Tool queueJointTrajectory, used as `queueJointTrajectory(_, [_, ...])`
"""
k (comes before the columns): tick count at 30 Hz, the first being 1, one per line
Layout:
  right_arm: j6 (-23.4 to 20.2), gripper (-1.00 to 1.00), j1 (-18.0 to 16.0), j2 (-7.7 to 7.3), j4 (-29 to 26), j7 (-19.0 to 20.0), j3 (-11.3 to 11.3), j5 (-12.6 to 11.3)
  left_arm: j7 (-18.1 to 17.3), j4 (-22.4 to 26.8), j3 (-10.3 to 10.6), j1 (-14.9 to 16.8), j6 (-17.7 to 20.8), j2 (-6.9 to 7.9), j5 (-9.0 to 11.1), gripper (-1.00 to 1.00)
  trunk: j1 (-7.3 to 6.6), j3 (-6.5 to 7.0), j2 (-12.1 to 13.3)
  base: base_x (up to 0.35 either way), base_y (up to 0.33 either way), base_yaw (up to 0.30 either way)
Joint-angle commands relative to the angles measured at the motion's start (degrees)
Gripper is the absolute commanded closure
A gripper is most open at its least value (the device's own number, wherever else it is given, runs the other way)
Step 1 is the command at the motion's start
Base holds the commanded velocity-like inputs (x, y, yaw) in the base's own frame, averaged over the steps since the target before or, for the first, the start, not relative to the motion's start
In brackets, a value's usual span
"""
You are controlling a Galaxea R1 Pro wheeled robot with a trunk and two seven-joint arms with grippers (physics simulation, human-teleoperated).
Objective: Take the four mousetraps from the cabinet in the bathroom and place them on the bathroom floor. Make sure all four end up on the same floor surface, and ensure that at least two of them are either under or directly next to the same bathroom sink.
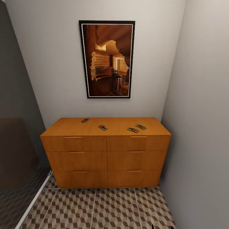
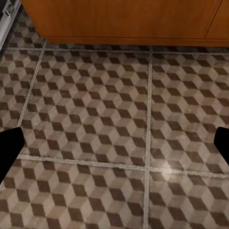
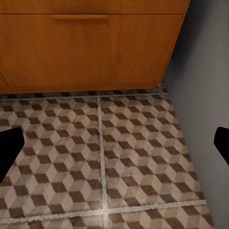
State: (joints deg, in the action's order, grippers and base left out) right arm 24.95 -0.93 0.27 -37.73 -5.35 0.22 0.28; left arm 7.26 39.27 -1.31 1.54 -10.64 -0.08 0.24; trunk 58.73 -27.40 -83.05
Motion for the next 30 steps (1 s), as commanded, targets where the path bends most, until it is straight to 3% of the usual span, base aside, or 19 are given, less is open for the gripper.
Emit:
queueJointTrajectory(1, [0.18, -1.0, -0.03, -0.01, 0.01, -0.25, 0.01, 0.06, 0.13, -0.04, -0.01, 0.03, -0.18, -0.01, 0.02, -1.0, 0.0, -0.06, -0.03, 0.0, 0.0, 0.0])
queueJointTrajectory(9, [-0.45, -1.0, -0.79, -0.22, -2.97, -0.52, -0.11, 0.21, 0.13, -0.04, 0.05, 0.04, -0.18, -0.01, 0.02, -1.0, 0.0, -0.06, -0.03, 0.0, 0.0, 0.0])
queueJointTrajectory(14, [-4.42, -1.0, -3.63, -0.33, -7.01, -0.66, -0.12, 0.27, 0.13, -0.14, 0.01, 0.04, -0.18, 0.05, 0.01, -1.0, 0.0, -0.06, -0.03, 0.0, 0.0, 0.0])
queueJointTrajectory(20, [-14.02, -1.0, -9.61, -1.46, -10.92, -0.7, -0.13, 0.3, 0.13, -0.29, -0.07, 0.04, -0.14, 0.26, 0.02, -1.0, 0.0, -0.06, -0.03, 0.0, 0.0, 0.0])
queueJointTrajectory(27, [-24.54, -1.0, -16.79, -5.23, -17.07, -0.72, -0.13, 0.25, 0.13, -0.4, -0.09, 0.04, -0.1, 0.35, 0.07, -1.0, 0.0, -0.06, -0.03, 0.0, 0.0, 0.0])
queueJointTrajectory(28, [-29.69, -1.0, -19.64, -6.38, -19.71, -0.7, -0.13, 0.25, 0.13, -0.41, -0.13, 0.04, -0.09, 0.45, 0.09, -1.0, 0.0, -0.06, -0.03, 0.0, 0.0, 0.0])
queueJointTrajectory(30, [-34.34, -1.0, -22.74, -7.38, -22.28, -0.66, -0.13, 0.25, 0.13, -0.42, -0.16, 0.04, -0.09, 0.53, 0.12, -1.0, 0.0, -0.06, -0.03, 0.0, 0.0, 0.0])
